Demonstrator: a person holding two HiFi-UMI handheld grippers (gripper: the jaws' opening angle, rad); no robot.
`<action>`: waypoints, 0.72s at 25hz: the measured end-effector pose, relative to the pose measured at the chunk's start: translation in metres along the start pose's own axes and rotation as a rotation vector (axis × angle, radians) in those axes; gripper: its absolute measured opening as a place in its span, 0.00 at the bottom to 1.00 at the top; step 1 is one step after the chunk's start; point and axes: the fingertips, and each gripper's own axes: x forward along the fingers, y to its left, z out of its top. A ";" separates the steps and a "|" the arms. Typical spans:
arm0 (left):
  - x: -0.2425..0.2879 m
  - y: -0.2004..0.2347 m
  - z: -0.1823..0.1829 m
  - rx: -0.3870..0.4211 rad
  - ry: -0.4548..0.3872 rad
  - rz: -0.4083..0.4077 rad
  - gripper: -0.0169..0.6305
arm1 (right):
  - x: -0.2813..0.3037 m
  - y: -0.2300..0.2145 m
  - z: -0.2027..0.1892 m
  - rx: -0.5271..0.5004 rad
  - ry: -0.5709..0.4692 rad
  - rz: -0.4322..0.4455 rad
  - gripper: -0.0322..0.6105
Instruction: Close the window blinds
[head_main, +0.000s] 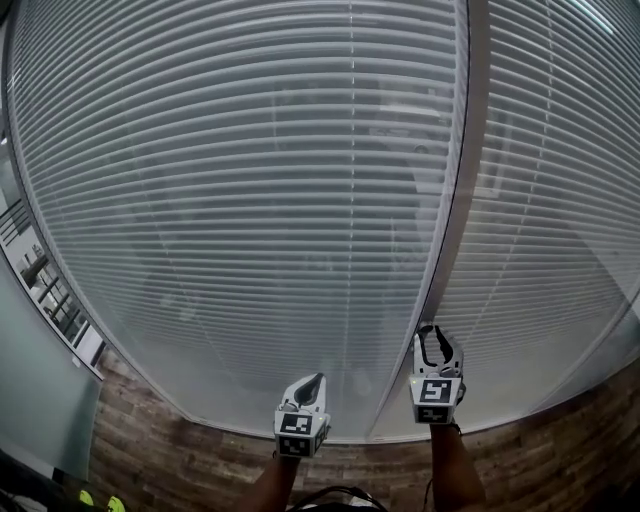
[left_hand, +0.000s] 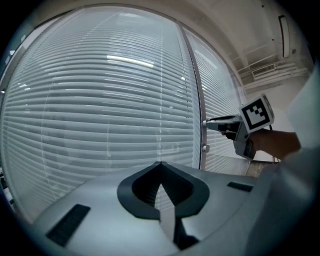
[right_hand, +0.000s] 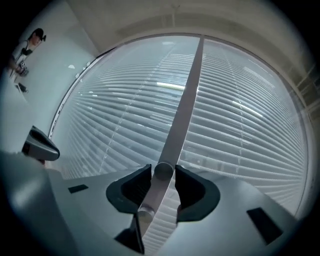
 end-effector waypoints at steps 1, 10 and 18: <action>-0.003 0.002 0.002 -0.003 -0.004 0.001 0.02 | -0.005 0.003 0.000 0.040 -0.002 0.002 0.25; -0.058 -0.003 0.020 -0.036 -0.029 -0.054 0.02 | -0.086 0.062 0.008 0.243 0.079 0.056 0.25; -0.093 -0.009 0.007 -0.056 -0.019 -0.028 0.02 | -0.138 0.121 -0.011 0.235 0.111 0.149 0.05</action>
